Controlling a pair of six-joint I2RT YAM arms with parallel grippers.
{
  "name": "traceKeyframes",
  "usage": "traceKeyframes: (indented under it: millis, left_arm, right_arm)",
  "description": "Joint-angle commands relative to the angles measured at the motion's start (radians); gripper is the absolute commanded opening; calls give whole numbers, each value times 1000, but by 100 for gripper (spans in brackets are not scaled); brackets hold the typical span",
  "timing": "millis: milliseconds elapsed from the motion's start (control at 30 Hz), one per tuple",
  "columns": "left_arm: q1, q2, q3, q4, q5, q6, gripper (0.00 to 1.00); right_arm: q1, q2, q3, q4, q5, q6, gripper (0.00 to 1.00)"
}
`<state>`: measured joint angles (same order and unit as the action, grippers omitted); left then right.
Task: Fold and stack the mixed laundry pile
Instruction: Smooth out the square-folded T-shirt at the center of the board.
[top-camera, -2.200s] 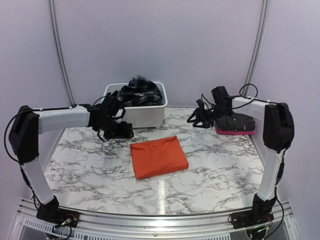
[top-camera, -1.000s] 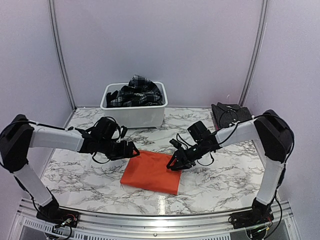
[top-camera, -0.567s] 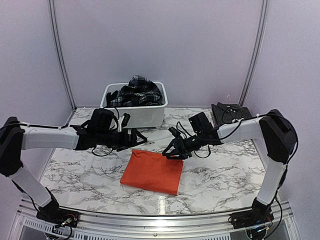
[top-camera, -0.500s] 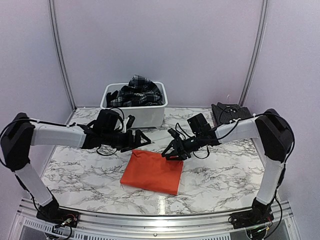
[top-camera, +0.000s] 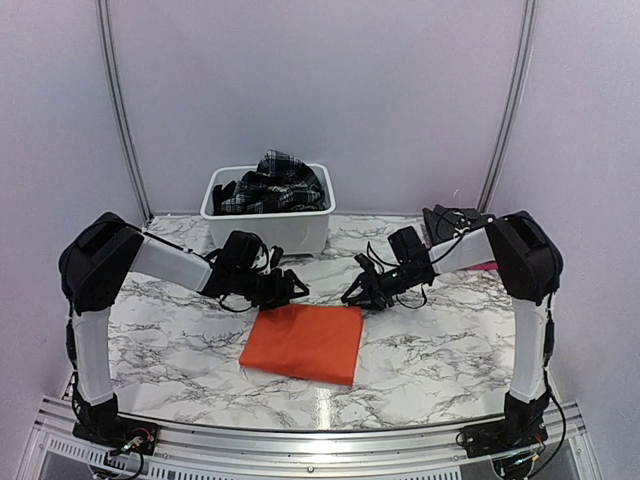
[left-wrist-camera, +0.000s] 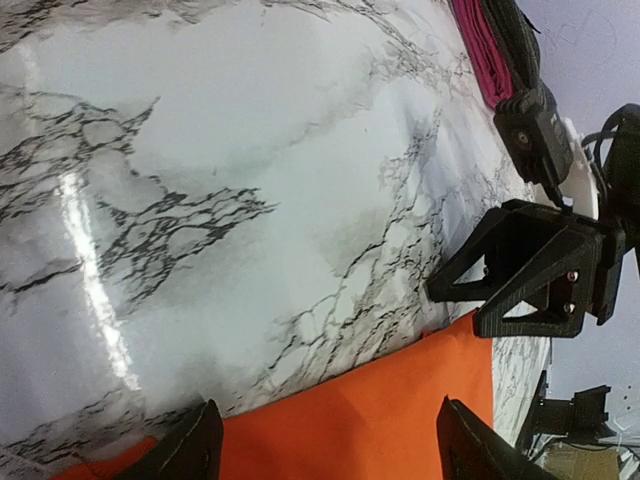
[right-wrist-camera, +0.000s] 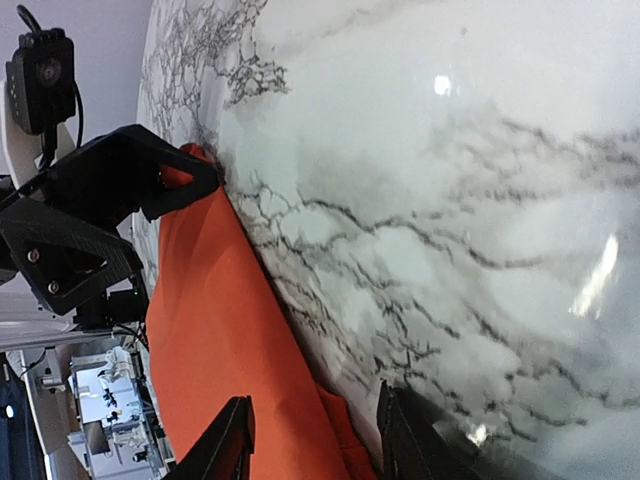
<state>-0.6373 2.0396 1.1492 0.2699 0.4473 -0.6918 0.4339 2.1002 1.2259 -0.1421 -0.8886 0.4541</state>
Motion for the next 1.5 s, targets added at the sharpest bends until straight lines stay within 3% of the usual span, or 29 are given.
traceKeyframes:
  millis: [0,167,333,433,567,767,967,1067,1267,1467]
  left_arm:
    - [19,-120,-104,6,-89,-19,79]
    - [19,-343,-213,-38,-183,4,89]
    - [-6,-502,-252,-172,-170,62,99]
    - [-49,-544,-308,-147,-59,29,99]
    - [-170,-564,-355,-88,44,-12,99]
    - [-242,-512,-470,51,103,-97,99]
    - [-178,-424,-620,185,80,-153,99]
    - [-147,-484,-632,174,41,-157,99]
    - [-252,-645,-352,-331,-307,187,99]
    - [-381,-545,-148,-488,-509,514,99]
  right_arm:
    - [1,68,142,-156,140,-88,44]
    - [-2,-7,268,-313,222,-157,46]
    - [67,-191,157,-298,155,-80,52]
    - [174,-274,38,-187,57,54,57]
    - [298,-326,-140,91,-23,281,59]
    - [370,-262,-317,368,-59,485,60]
    - [288,-130,-462,379,-29,407,57]
    - [233,-111,-455,310,-21,340,55]
    - [208,-322,-349,153,-7,280,55]
    - [136,-521,-382,37,52,281,56]
